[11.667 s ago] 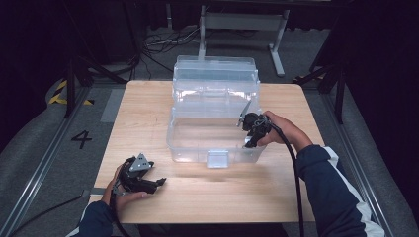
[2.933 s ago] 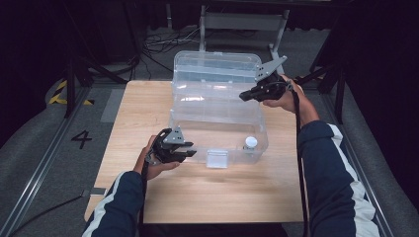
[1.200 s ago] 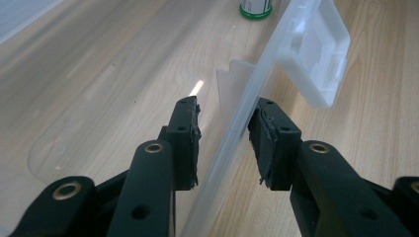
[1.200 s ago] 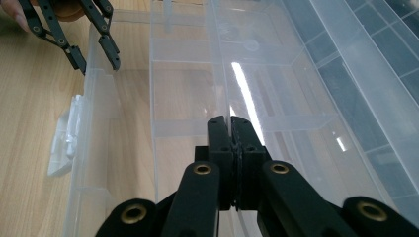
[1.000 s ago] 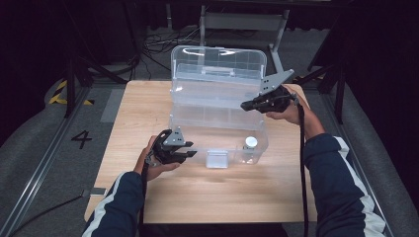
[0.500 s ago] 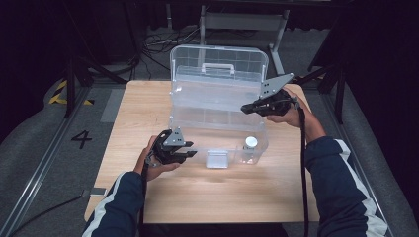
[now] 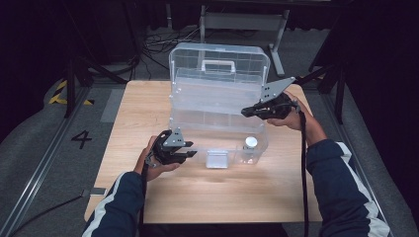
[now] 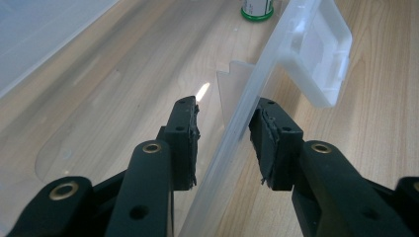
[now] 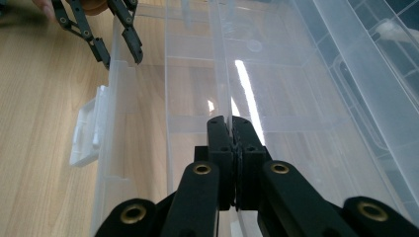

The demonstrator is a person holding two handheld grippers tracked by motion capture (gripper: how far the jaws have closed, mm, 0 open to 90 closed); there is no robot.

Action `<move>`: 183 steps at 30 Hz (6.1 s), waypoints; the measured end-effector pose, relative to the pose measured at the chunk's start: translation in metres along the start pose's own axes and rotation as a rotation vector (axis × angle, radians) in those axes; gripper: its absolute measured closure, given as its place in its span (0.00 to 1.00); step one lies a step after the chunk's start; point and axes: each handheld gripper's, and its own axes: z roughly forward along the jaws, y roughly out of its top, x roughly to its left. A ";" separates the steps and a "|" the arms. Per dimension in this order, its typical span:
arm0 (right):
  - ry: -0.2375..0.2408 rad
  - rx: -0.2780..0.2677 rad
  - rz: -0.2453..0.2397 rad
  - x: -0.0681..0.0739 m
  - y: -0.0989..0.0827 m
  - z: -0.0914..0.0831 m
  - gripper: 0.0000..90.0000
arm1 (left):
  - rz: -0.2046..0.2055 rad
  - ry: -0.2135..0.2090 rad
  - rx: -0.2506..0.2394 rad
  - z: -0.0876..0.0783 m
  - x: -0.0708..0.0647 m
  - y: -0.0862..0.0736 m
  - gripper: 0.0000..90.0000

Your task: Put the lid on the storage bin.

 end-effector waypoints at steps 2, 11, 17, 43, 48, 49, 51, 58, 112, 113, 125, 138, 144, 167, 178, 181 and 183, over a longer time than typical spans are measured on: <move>0.001 0.000 0.000 0.001 0.000 0.000 0.99 | 0.002 0.001 0.000 0.000 0.000 0.000 0.71; -0.003 -0.006 0.002 0.003 -0.002 0.000 0.98 | 0.007 0.009 -0.007 0.000 -0.001 0.000 0.70; -0.002 -0.006 -0.005 0.007 -0.003 0.000 0.98 | 0.010 0.010 -0.008 0.000 -0.001 -0.001 0.70; -0.001 -0.017 -0.013 0.019 -0.010 0.000 0.97 | 0.016 0.013 -0.028 -0.002 -0.002 -0.002 0.70; -0.003 -0.019 -0.012 0.021 -0.011 0.000 0.97 | 0.014 0.013 -0.040 -0.004 -0.003 -0.002 0.70; -0.005 -0.019 -0.013 0.021 -0.011 0.000 0.97 | 0.012 0.010 -0.041 -0.004 -0.003 -0.003 0.70; -0.006 -0.019 -0.014 0.021 -0.011 0.000 0.97 | 0.008 0.009 -0.048 -0.006 -0.003 -0.002 0.69; -0.006 -0.022 -0.016 0.022 -0.012 0.000 0.97 | 0.007 0.017 -0.051 -0.013 -0.006 -0.002 0.66; -0.008 -0.032 -0.027 0.027 -0.015 0.002 0.96 | -0.093 0.206 -0.251 -0.086 0.031 0.032 1.00; -0.008 -0.031 -0.027 0.027 -0.015 0.002 0.96 | -0.093 0.209 -0.251 -0.086 0.034 0.035 1.00; -0.019 -0.033 -0.029 0.028 -0.014 0.003 0.97 | -0.123 0.173 -0.322 -0.085 0.054 0.059 1.00; -0.009 -0.035 -0.027 0.027 -0.015 0.003 0.97 | -0.137 0.257 -0.284 -0.083 0.074 0.076 1.00; -0.009 -0.031 -0.026 0.027 -0.015 0.002 0.97 | -0.160 0.276 -0.287 -0.078 0.086 0.081 1.00; -0.027 0.003 -0.036 0.038 -0.018 0.001 0.95 | -0.181 0.329 -0.298 -0.079 0.096 0.099 1.00; -0.077 0.016 -0.036 0.043 -0.019 -0.001 0.91 | -0.172 0.322 -0.314 -0.084 0.091 0.094 1.00; -0.094 0.022 -0.034 0.045 -0.020 -0.002 0.90 | -0.170 0.319 -0.313 -0.086 0.090 0.092 1.00; -0.101 0.021 -0.022 0.045 -0.022 -0.004 0.89 | -0.168 0.316 -0.311 -0.086 0.090 0.091 1.00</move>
